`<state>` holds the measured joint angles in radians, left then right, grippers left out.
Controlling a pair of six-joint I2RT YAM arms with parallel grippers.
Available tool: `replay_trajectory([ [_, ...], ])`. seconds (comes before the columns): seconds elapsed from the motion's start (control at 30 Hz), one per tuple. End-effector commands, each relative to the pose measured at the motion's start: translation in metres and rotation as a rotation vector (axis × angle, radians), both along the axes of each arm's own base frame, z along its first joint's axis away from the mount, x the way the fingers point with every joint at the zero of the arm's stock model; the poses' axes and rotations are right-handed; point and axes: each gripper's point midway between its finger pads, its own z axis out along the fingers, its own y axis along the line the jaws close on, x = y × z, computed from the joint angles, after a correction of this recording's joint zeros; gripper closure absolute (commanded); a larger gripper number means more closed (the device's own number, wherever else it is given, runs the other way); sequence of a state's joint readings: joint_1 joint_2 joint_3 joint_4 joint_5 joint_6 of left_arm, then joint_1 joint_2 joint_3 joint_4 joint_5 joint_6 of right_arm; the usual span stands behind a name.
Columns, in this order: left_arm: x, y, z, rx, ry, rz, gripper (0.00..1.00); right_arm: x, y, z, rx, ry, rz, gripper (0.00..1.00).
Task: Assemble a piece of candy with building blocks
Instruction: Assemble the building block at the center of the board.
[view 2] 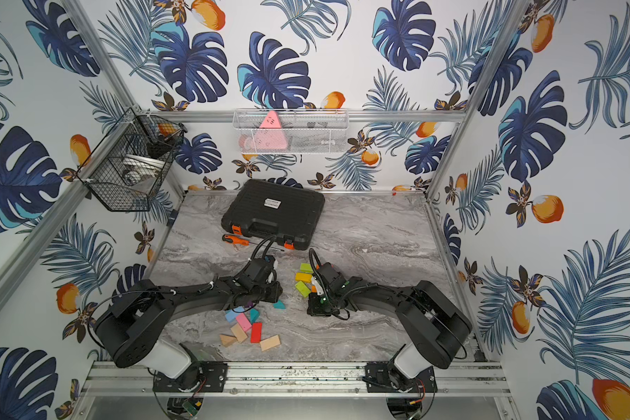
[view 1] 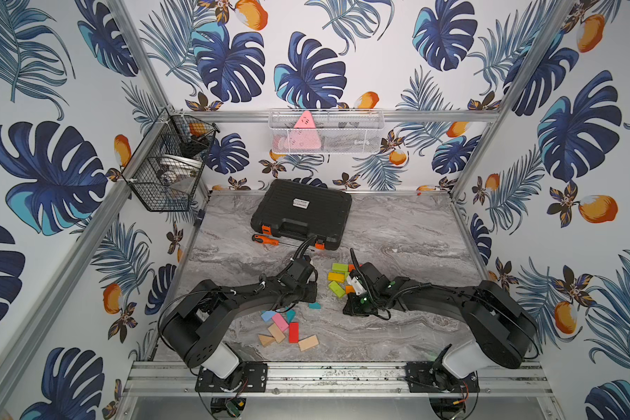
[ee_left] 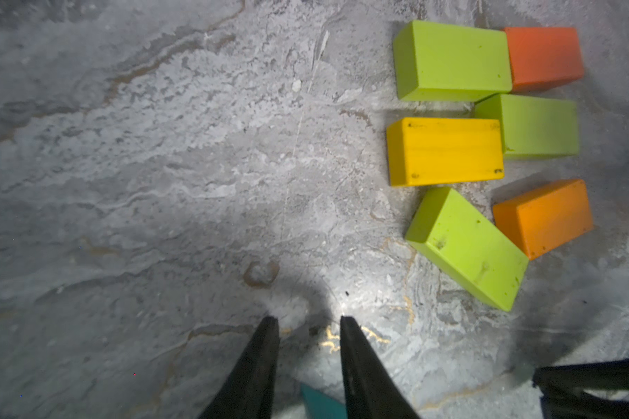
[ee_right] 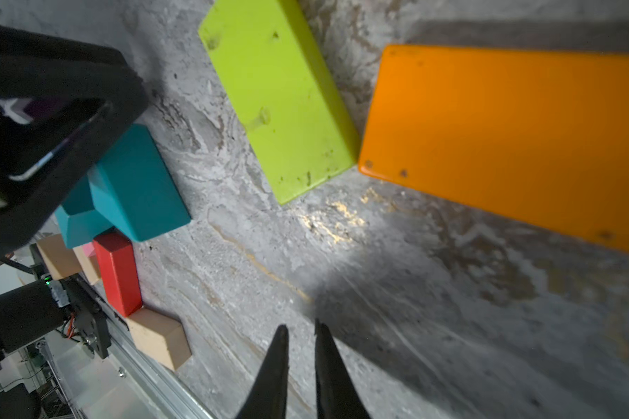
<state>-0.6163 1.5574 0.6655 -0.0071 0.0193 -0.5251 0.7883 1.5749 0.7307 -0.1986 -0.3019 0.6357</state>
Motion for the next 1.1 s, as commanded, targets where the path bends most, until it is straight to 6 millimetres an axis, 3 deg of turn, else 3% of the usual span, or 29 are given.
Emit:
replay_trajectory([
  [0.0,-0.017,0.015,-0.017,0.056,0.082,0.019,0.65,0.016,-0.001,-0.001,-0.031,-0.049,-0.055,0.83],
  [0.33,-0.020,0.016,-0.024,0.056,0.092,0.017,0.65,0.027,0.019,-0.005,0.002,-0.030,-0.041,0.83],
  [0.87,-0.023,0.013,-0.031,0.038,0.108,0.008,0.65,0.046,-0.003,-0.012,-0.126,-0.080,-0.125,0.84],
  [1.07,-0.023,0.011,-0.029,0.025,0.106,0.003,0.65,0.048,0.000,-0.008,-0.089,-0.086,-0.136,0.83],
])
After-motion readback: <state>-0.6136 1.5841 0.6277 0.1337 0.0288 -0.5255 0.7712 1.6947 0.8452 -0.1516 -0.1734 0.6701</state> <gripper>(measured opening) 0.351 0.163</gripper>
